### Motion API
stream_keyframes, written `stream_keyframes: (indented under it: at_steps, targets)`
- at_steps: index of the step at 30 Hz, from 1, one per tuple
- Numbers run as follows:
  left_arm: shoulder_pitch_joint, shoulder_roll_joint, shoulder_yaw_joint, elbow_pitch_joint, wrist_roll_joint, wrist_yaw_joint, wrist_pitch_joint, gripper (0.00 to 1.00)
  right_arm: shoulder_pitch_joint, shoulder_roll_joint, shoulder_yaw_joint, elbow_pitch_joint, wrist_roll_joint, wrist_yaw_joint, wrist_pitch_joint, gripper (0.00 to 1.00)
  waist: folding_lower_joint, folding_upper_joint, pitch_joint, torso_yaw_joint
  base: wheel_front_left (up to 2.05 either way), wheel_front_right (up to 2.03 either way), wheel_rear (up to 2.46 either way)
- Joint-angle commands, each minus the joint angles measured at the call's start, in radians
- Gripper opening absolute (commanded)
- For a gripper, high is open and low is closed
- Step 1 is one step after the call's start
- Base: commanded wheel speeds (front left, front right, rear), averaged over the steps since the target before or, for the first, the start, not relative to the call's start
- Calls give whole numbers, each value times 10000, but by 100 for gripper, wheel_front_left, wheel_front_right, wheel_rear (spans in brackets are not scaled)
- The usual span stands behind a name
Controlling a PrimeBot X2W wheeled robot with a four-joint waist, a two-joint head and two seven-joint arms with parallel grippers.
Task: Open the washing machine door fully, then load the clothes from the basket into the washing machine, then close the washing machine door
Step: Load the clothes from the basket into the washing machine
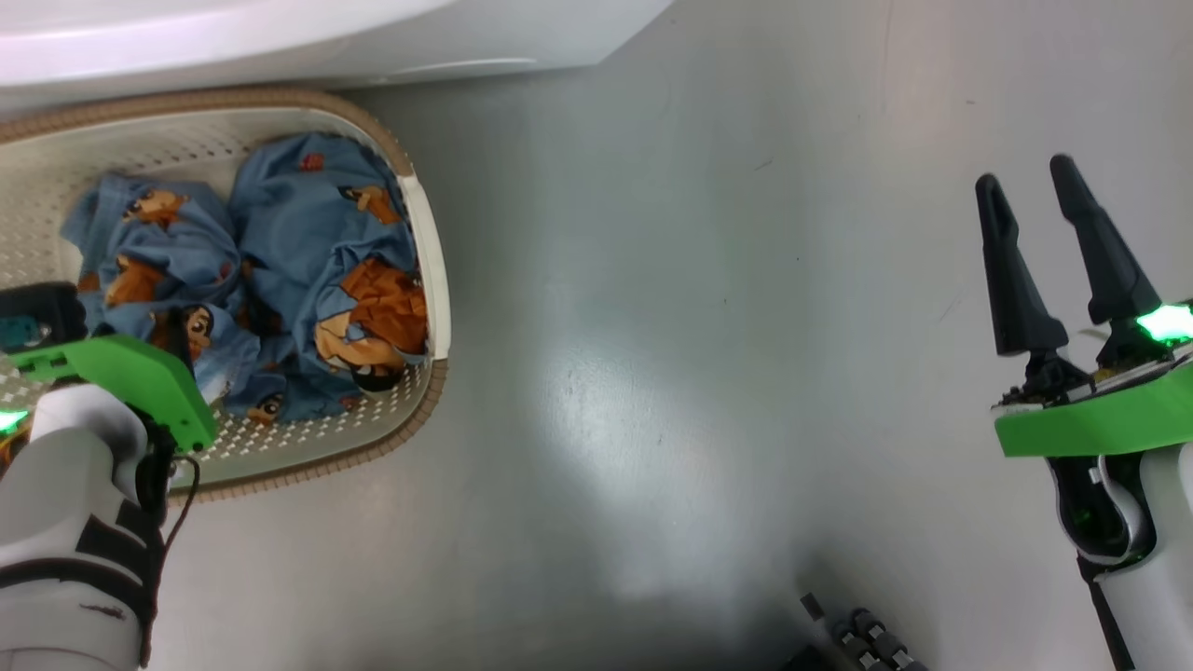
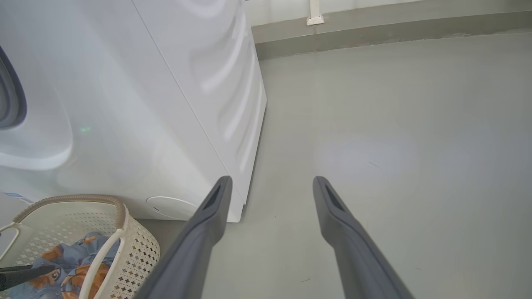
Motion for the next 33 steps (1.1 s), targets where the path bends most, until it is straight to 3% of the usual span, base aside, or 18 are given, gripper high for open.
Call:
stream_keyframes:
  at_steps: [1, 4, 5, 6, 7, 8, 15, 24, 33]
  targets:
    - [115, 421, 123, -39, -55, 53, 80, 100, 152, -63, 148, -288, 23, 29, -48, 100, 0, 0, 183, -18, 0, 0, 0]
    - [-6, 387, 52, -37, -75, -31, 214, 100, 103, -64, 146, -316, 23, 29, -48, 100, 0, 0, 261, -13, 0, 0, 0]
    - [-37, 373, 27, -37, -83, -75, 264, 93, 87, -67, 152, -312, 27, 29, -48, 100, 0, 0, 272, -12, 0, 0, 0]
    - [-69, 355, 16, -36, -105, -110, 309, 42, 68, -67, 159, -304, 28, 29, -48, 100, 0, 0, 275, -9, 0, 0, 0]
    - [-86, 341, 4, -36, -122, -126, 349, 17, 48, -62, 163, -292, 24, 29, -48, 100, 0, 0, 265, -2, 0, 0, 0]
    - [-93, 327, -19, -35, -127, -137, 393, 0, 27, -52, 163, -283, 18, 29, -48, 100, 0, 0, 245, 5, 0, 0, 0]
    - [5, 175, 41, -34, -395, -372, 122, 0, -3, 47, 201, -174, -20, 29, -48, 100, 0, 0, -217, 106, 0, 0, 0]
    - [699, -303, 430, -219, -998, -873, -904, 0, 555, -22, 46, 125, -21, 29, -48, 100, -1, 0, -1635, 414, 0, 0, 0]
    - [2494, -674, 738, -2364, -941, -1224, -961, 0, 1480, -151, -47, 519, -45, 29, -48, 100, -1, 0, -3400, 730, 0, 0, 0]
